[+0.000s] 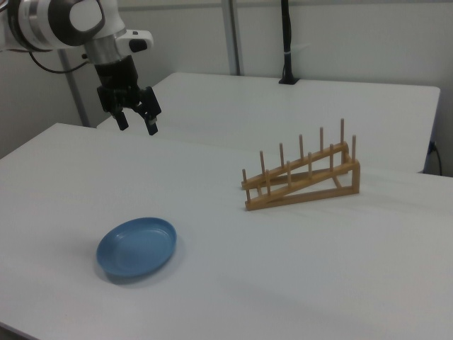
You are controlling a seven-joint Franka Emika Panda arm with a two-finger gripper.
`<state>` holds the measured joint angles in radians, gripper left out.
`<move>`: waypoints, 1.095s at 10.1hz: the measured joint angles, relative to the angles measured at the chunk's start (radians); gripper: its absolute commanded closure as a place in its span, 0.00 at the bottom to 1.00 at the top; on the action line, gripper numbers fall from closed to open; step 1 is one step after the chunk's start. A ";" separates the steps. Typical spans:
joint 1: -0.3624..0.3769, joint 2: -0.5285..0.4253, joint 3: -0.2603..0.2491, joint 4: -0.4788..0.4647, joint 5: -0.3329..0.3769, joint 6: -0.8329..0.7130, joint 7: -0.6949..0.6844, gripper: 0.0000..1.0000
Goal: Place plate in plate rack
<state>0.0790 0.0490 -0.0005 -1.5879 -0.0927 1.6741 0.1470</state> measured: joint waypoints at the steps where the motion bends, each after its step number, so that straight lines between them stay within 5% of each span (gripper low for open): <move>1: 0.000 0.000 0.000 -0.001 0.000 0.000 0.000 0.00; 6: 0.000 0.001 0.000 -0.003 0.000 -0.007 -0.008 0.00; 9: -0.022 0.008 -0.004 -0.074 0.000 -0.001 -0.259 0.00; 11: -0.059 0.022 -0.007 -0.227 0.000 0.144 -0.438 0.05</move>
<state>0.0195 0.0714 -0.0072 -1.8150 -0.0927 1.8177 -0.2911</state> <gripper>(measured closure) 0.000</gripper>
